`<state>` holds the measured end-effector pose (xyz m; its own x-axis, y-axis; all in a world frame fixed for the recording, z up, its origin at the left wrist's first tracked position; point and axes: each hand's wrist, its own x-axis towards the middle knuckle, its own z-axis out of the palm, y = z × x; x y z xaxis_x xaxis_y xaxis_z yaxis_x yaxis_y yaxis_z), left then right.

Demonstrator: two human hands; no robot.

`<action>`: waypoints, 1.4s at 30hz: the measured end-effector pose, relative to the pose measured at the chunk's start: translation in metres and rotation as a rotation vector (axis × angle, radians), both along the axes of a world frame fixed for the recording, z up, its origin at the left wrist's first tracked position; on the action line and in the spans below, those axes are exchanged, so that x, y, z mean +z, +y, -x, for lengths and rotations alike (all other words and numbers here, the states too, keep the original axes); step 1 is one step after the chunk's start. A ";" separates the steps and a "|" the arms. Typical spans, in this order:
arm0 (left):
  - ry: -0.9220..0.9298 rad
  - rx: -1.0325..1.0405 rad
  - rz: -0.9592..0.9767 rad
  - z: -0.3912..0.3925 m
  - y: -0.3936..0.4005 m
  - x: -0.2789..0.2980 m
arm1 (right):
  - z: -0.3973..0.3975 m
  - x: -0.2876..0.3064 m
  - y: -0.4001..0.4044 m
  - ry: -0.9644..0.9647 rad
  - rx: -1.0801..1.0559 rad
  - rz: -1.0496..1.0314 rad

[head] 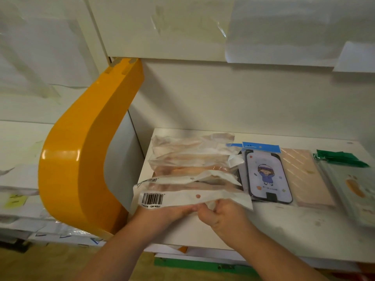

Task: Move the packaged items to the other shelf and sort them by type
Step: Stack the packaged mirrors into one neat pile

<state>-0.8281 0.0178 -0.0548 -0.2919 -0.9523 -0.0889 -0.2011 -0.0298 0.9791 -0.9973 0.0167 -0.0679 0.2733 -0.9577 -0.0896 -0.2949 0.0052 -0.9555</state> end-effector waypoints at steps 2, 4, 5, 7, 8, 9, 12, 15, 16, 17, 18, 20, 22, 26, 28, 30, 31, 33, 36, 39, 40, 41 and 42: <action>-0.154 -0.013 0.112 0.000 -0.001 -0.001 | 0.001 -0.004 0.000 0.004 0.008 0.017; -0.170 0.068 0.174 -0.003 0.000 -0.004 | 0.000 0.001 0.000 0.009 -0.021 0.028; -0.127 0.118 0.136 -0.006 0.000 -0.003 | 0.000 0.005 -0.001 -0.012 -0.020 0.029; -0.045 0.197 0.140 -0.011 -0.002 0.001 | -0.001 0.021 -0.001 -0.056 -0.003 0.077; -0.035 0.197 0.181 -0.009 -0.004 0.009 | 0.000 0.031 -0.002 -0.047 0.002 0.086; -0.010 0.179 0.187 -0.007 -0.007 0.016 | 0.001 0.040 -0.006 -0.017 -0.005 0.066; 0.098 0.147 0.022 0.003 -0.016 0.038 | 0.012 0.067 -0.024 -0.004 -0.061 -0.174; 0.128 0.172 -0.233 0.012 -0.030 0.043 | 0.020 0.085 -0.045 -0.020 -0.126 -0.438; 0.124 0.198 -0.266 0.013 -0.037 0.044 | 0.021 0.090 -0.053 -0.056 -0.133 -0.495; 0.124 0.232 -0.290 0.014 -0.045 0.043 | 0.021 0.094 -0.060 -0.095 -0.129 -0.534; 0.116 0.268 -0.306 0.016 -0.051 0.046 | 0.021 0.096 -0.067 -0.127 -0.120 -0.567; 0.007 0.357 -0.327 0.017 -0.066 0.048 | 0.019 0.095 -0.081 -0.161 -0.103 -0.617; -0.095 0.421 -0.327 0.019 -0.076 0.050 | 0.017 0.091 -0.092 -0.180 -0.121 -0.631; -0.190 0.413 -0.336 0.022 -0.087 0.056 | 0.017 0.079 -0.104 -0.109 -0.083 -0.541; -0.289 0.417 -0.291 0.023 -0.092 0.057 | 0.022 0.076 -0.103 0.021 -0.007 -0.383; -0.387 0.388 -0.253 0.025 -0.094 0.059 | 0.030 0.076 -0.098 0.284 0.083 -0.206; -0.418 0.370 -0.238 0.027 -0.092 0.061 | 0.033 0.077 -0.093 0.422 0.144 -0.126; -0.415 0.351 -0.214 0.027 -0.090 0.060 | 0.034 0.074 -0.083 0.619 0.243 0.002; -0.263 0.378 -0.226 0.023 -0.081 0.058 | 0.030 0.063 -0.073 0.730 0.230 0.134; -0.387 0.404 -0.154 0.018 -0.075 0.049 | 0.024 0.047 -0.073 0.764 0.178 0.192; -0.426 0.409 -0.142 0.017 -0.074 0.047 | 0.022 0.043 -0.073 0.750 0.155 0.204; -0.447 0.415 -0.133 0.018 -0.073 0.045 | 0.019 0.039 -0.073 0.740 0.136 0.218; -0.466 0.410 -0.127 0.017 -0.073 0.044 | 0.017 0.036 -0.074 0.729 0.125 0.238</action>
